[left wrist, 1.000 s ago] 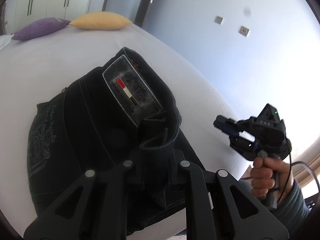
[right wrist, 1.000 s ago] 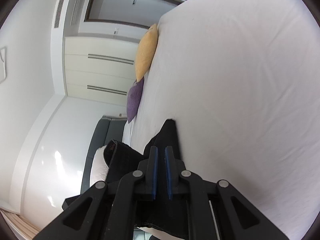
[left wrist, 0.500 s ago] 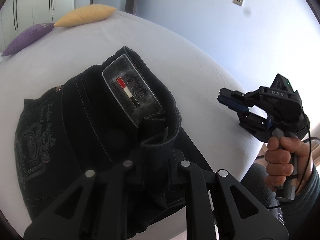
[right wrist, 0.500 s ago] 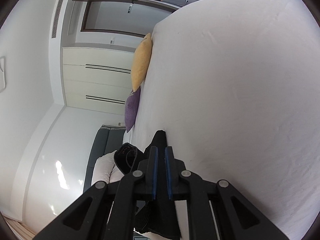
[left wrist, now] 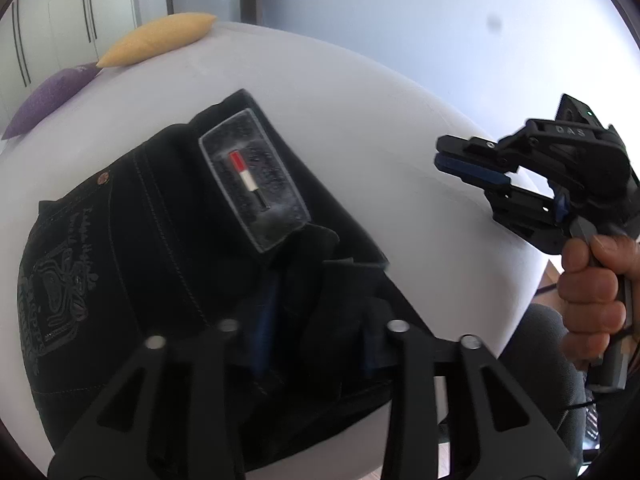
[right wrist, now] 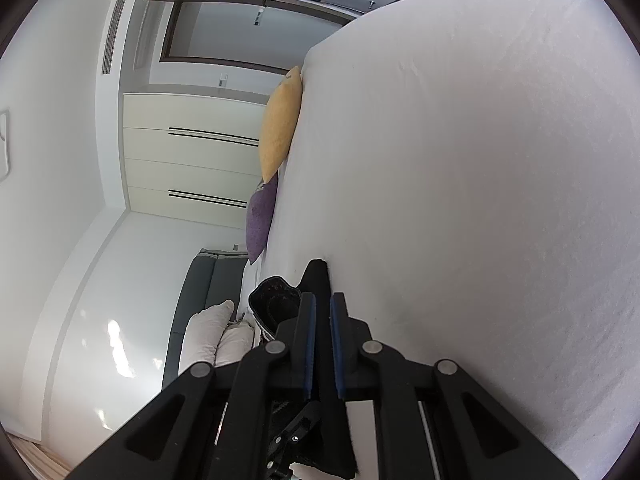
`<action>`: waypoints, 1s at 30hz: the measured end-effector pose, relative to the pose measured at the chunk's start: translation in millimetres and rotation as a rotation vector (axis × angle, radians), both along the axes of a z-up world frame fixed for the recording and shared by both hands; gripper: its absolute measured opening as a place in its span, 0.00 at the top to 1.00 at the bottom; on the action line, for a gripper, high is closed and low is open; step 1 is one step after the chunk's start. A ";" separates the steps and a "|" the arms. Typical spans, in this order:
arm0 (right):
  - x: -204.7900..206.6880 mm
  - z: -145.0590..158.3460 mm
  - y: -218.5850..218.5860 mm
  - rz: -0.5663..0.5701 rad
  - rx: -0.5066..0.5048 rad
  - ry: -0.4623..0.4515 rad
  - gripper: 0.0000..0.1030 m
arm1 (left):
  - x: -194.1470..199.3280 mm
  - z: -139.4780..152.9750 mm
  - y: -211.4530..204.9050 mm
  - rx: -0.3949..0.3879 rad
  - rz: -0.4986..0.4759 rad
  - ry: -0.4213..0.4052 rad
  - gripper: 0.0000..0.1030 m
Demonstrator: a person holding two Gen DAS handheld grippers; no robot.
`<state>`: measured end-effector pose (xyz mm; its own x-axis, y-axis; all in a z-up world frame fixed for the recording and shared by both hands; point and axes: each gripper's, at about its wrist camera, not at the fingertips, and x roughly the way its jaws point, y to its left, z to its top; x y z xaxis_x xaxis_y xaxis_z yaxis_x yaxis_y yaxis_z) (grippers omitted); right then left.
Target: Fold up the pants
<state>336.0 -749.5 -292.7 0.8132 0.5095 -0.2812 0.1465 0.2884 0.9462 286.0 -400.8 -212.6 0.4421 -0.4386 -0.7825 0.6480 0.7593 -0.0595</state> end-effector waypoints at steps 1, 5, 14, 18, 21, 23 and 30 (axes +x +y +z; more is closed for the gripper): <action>-0.8 1.0 -1.8 -0.002 -0.003 0.000 0.90 | -3.8 -1.7 -3.0 -0.010 -0.016 0.006 0.51; -2.6 6.4 -4.2 -0.010 -0.020 -0.003 0.85 | -20.6 -0.6 -5.9 -0.040 -0.026 0.016 0.34; 20.2 46.3 26.0 0.116 -0.077 -0.082 0.76 | -39.7 63.8 81.4 -0.270 -0.003 -0.049 0.33; 55.0 75.1 76.0 0.276 -0.084 -0.143 0.70 | 1.3 63.6 124.3 -0.301 0.083 -0.061 0.33; 84.5 85.5 119.5 0.405 -0.049 -0.174 0.61 | 21.3 39.2 133.7 -0.329 0.084 0.026 0.33; 95.0 83.7 138.8 0.450 -0.045 -0.145 0.61 | 21.3 20.0 130.1 -0.318 0.059 0.078 0.33; 75.4 27.6 131.6 0.442 -0.015 0.013 0.60 | 1.6 -24.0 119.9 -0.290 0.047 0.127 0.33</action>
<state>411.4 -617.9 -265.0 0.5140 0.8036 -0.3000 0.0183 0.3394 0.9405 287.5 -280.9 -236.5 0.3739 -0.6330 -0.6779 0.5861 0.7277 -0.3563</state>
